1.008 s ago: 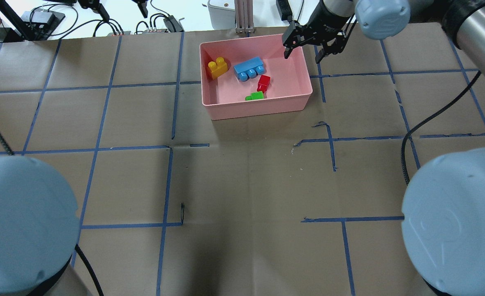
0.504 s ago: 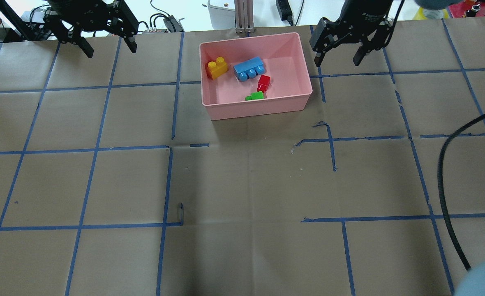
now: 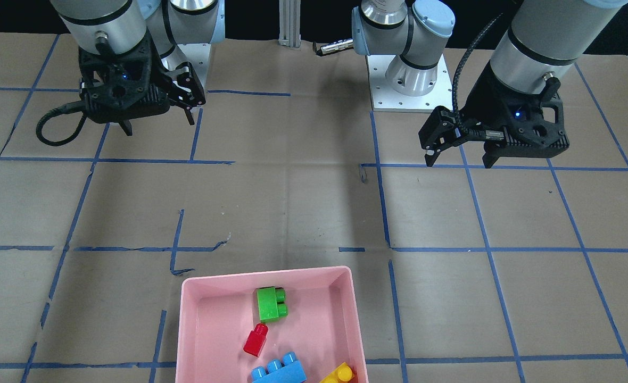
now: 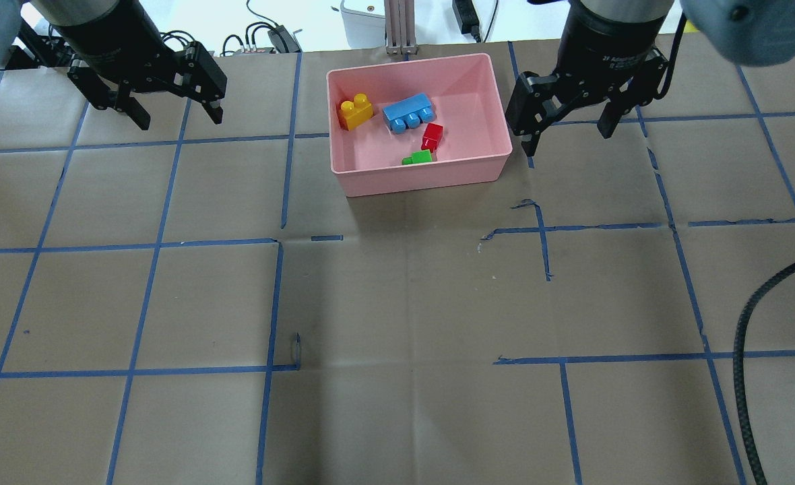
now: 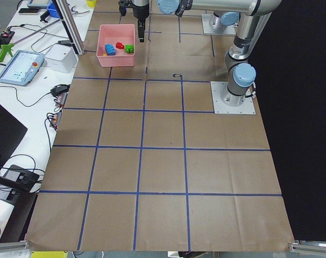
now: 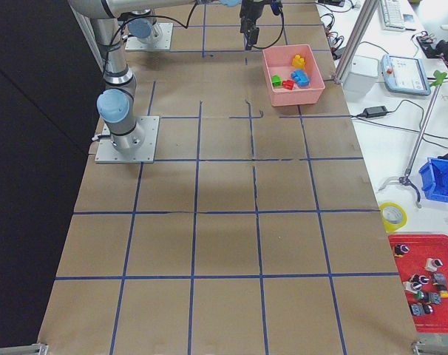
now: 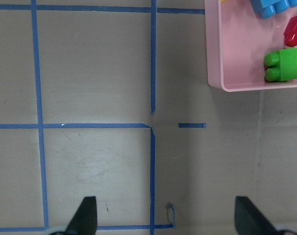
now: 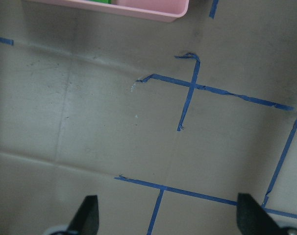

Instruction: Put all blocks into box

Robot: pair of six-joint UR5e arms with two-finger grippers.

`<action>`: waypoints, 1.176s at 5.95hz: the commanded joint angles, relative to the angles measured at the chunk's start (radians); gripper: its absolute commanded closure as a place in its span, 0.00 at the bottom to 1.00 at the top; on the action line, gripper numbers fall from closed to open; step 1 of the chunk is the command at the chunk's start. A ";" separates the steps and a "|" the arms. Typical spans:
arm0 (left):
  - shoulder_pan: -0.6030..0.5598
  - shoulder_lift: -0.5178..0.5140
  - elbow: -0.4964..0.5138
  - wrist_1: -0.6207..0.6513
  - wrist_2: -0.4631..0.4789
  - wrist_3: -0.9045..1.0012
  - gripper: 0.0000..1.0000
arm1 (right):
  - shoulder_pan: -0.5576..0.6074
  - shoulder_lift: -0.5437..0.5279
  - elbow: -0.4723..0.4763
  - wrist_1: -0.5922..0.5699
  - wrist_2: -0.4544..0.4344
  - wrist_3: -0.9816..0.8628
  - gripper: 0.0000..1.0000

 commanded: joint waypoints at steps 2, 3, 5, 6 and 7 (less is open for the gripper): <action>-0.004 0.018 -0.040 0.022 0.015 -0.003 0.01 | -0.005 -0.111 0.214 -0.193 -0.030 0.022 0.00; -0.004 0.020 -0.040 0.028 0.015 -0.001 0.01 | -0.006 -0.112 0.213 -0.192 -0.028 0.023 0.00; -0.004 0.012 -0.033 0.056 0.015 -0.001 0.01 | -0.008 -0.113 0.210 -0.193 -0.027 0.023 0.00; -0.004 0.010 -0.028 0.056 0.015 -0.001 0.01 | -0.006 -0.111 0.210 -0.193 -0.027 0.023 0.00; -0.006 0.006 -0.020 0.054 0.015 -0.001 0.00 | -0.005 -0.111 0.208 -0.193 -0.025 0.023 0.00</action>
